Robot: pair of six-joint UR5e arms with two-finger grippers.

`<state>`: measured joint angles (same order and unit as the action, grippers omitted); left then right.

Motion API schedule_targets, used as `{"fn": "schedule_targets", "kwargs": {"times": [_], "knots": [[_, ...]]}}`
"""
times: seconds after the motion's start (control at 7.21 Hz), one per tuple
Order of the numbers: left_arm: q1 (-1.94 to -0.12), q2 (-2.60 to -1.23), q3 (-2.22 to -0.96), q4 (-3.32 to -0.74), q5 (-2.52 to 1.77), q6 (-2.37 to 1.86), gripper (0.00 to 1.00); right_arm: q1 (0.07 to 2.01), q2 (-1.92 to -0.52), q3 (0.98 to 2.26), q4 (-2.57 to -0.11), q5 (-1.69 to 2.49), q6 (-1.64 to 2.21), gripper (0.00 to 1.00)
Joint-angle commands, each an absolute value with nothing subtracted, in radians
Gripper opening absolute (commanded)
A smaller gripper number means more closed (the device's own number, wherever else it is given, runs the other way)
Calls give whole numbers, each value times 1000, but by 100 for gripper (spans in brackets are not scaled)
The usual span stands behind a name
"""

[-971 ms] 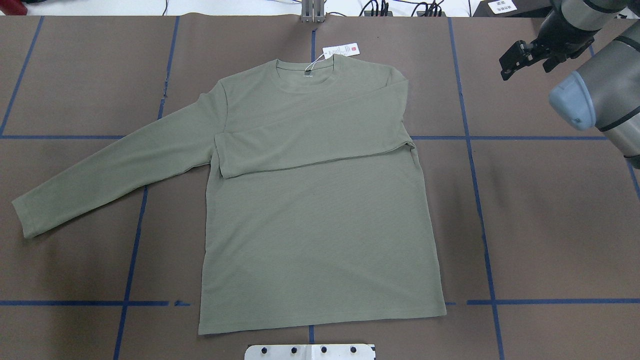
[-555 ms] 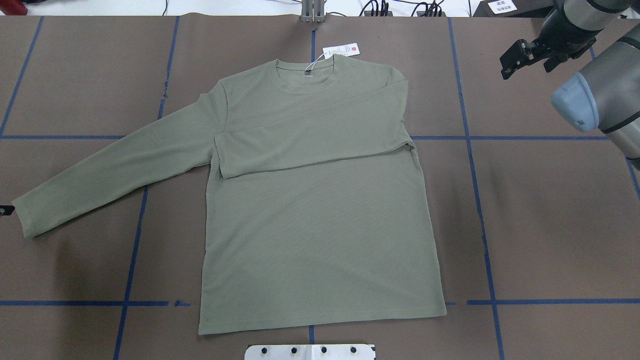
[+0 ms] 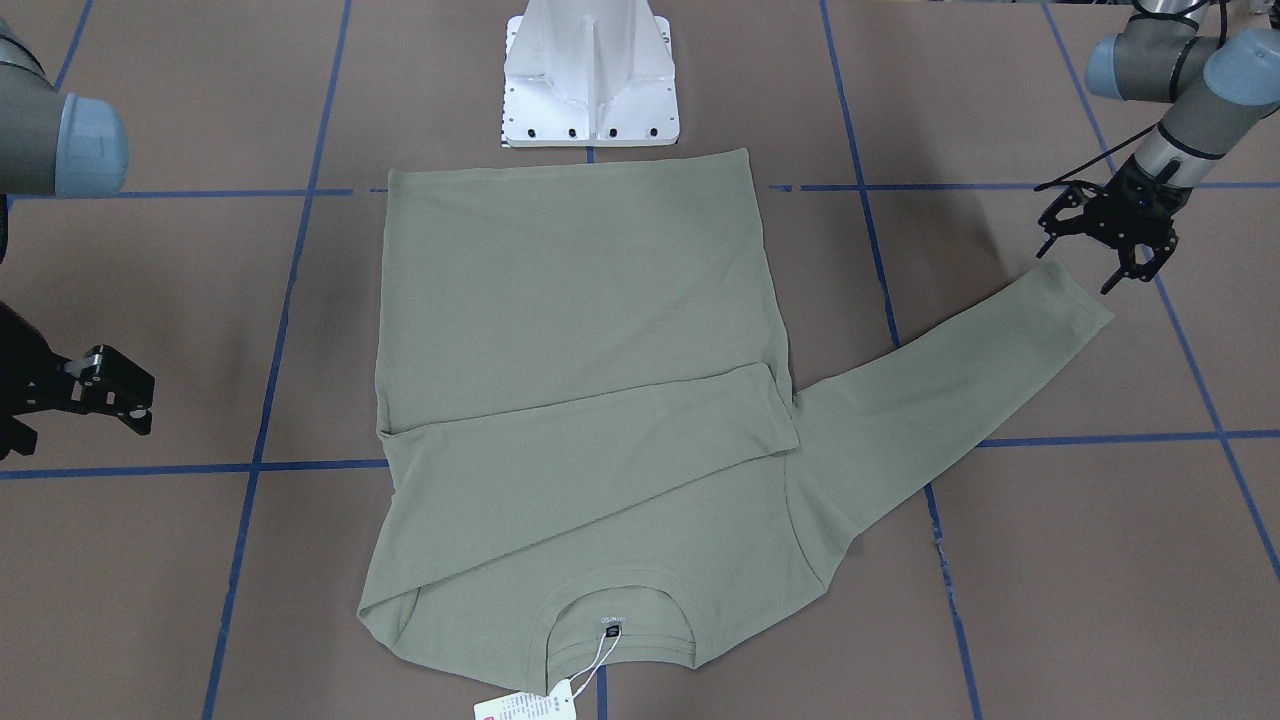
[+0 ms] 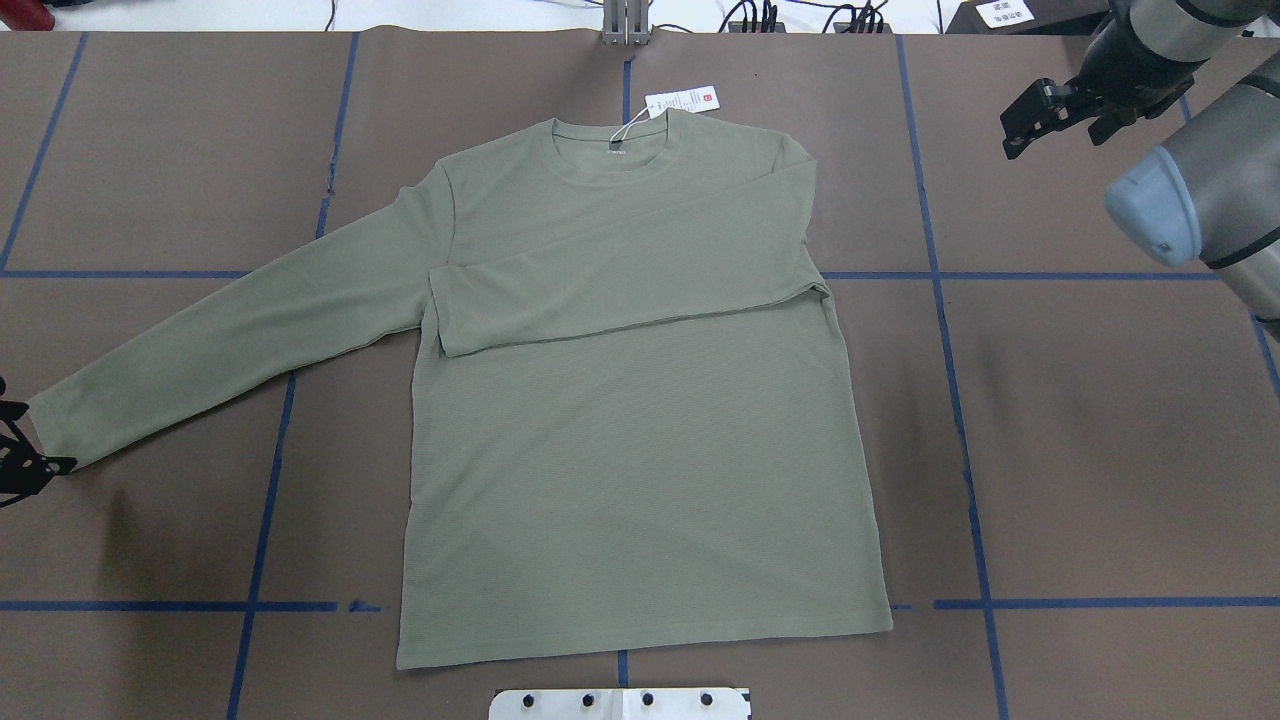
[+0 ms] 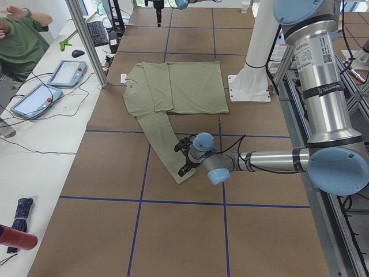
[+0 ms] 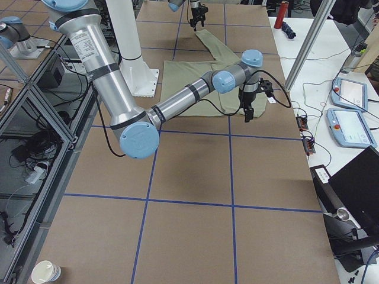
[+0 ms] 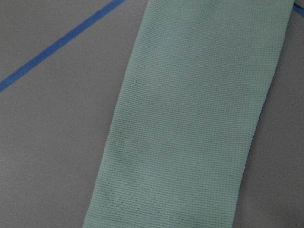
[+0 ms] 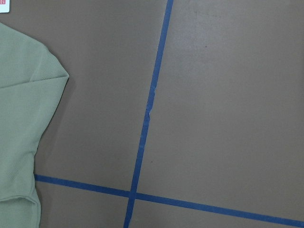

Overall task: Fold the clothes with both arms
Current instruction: 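Grasp the sleeve cuff nearest the left gripper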

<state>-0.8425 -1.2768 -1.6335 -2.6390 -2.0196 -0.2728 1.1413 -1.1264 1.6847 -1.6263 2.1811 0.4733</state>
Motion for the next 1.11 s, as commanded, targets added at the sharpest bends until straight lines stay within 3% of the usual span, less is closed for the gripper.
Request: {"fn": "schedule_targets", "kwargs": {"times": [0.0, 0.28, 0.42, 0.69, 0.97], "knots": [[-816, -1269, -1634, -2640, -2002, -267, 95, 1141, -1132, 1697, -1628, 2181, 477, 100], [-764, -1269, -1634, -2638, -1959, -265, 94, 1140, -1132, 1703, -1628, 2183, 489, 100], [-752, -1267, -1634, -2638, -1939, -265, 83, 1140, -1132, 1707, -1628, 2183, 492, 100], [-753, -1240, -1646, -2640, -1939, -264, 28, 1140, -1132, 1707, -1628, 2183, 495, 100], [-761, -1232, -1658, -2640, -1939, -264, 0, 1138, -1131, 1709, -1628, 2183, 505, 100]]}}
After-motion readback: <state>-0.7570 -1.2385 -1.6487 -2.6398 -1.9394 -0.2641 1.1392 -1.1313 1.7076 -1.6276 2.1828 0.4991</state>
